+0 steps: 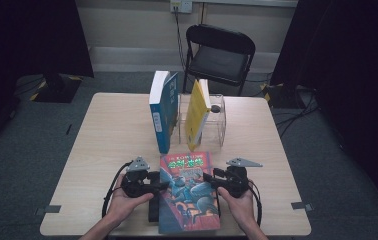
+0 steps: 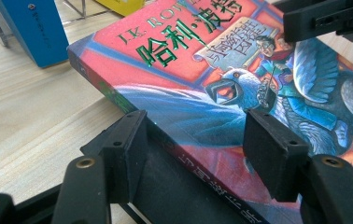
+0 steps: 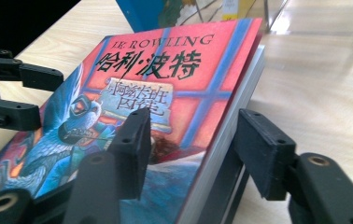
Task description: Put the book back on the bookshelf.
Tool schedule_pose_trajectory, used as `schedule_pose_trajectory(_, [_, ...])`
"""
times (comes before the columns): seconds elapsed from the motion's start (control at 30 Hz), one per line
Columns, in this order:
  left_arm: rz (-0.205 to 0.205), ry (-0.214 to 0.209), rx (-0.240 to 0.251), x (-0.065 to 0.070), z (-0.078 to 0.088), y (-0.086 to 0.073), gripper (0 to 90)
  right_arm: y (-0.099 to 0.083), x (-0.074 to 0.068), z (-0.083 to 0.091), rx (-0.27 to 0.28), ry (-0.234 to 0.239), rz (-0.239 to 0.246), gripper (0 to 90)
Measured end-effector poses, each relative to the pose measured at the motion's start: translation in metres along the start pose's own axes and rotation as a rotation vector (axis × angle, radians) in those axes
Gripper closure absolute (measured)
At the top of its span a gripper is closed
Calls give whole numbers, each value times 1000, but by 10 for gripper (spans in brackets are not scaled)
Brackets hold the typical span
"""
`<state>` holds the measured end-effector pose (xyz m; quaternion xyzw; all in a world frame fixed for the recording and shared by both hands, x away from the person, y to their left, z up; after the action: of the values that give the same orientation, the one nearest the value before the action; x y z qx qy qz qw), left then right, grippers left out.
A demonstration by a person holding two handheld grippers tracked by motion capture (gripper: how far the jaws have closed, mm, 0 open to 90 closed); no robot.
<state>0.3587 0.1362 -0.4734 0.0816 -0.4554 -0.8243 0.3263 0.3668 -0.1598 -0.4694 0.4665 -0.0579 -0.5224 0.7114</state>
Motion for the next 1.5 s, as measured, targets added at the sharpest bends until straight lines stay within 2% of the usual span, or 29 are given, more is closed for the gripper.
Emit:
schedule_pose_trajectory(0.03, [0,1,0,0,0,0,403,-1,0,-1,-8,15,-12,496])
schedule_pose_trajectory(0.17, [0,0,-1,0,0,0,404,-1,-3,1,-7,1,-31,528])
schedule_pose_trajectory(0.4, [0,2,-2,0,0,0,397,-3,-3,10,-4,27,-71,567])
schedule_pose_trajectory(0.43, [1,2,-1,0,0,0,397,-4,-3,11,2,36,-83,574])
schedule_pose_trajectory(0.53, [3,1,-1,0,0,0,397,-4,-4,15,12,48,-80,596])
schedule_pose_trajectory(0.63, [2,-1,1,-1,0,0,395,-2,-6,20,20,100,-103,632])
schedule_pose_trajectory(0.77, [0,2,1,0,0,0,395,-8,-9,17,-18,89,-93,628])
schedule_pose_trajectory(0.8, [-1,4,3,0,0,0,395,-9,-9,15,-34,102,-96,623])
schedule_pose_trajectory(0.9, [-11,7,0,1,0,0,395,-10,-11,9,-34,107,-94,597])
schedule_pose_trajectory(1.1, [0,2,3,-1,0,0,387,-5,-14,-4,-83,210,-107,596])
schedule_pose_trajectory(1.27, [12,-8,2,0,-3,0,357,-1,-20,-10,-123,250,-74,607])
schedule_pose_trajectory(1.33, [8,-6,2,0,-4,0,345,1,-22,-9,-133,264,-67,652])
schedule_pose_trajectory(1.37, [11,-6,4,0,-4,0,344,1,-23,-8,-142,288,-70,661])
schedule_pose_trajectory(1.43, [10,-4,4,0,-4,0,344,0,-26,-6,-156,292,-48,678])
schedule_pose_trajectory(1.5, [11,-6,4,0,-4,0,344,-1,-26,-5,-168,294,-50,676])
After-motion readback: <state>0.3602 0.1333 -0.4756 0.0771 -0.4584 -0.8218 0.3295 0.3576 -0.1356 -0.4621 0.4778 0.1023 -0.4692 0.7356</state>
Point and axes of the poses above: each handheld gripper's, and its own axes: z roughly backward along the jaws, y roughly out of its top, x roughly to its right, the point moved 2 cm from there along -z, roughly forward along the jaws, and after that the axes turned 6 degrees about -z, right-handed, at the moved point
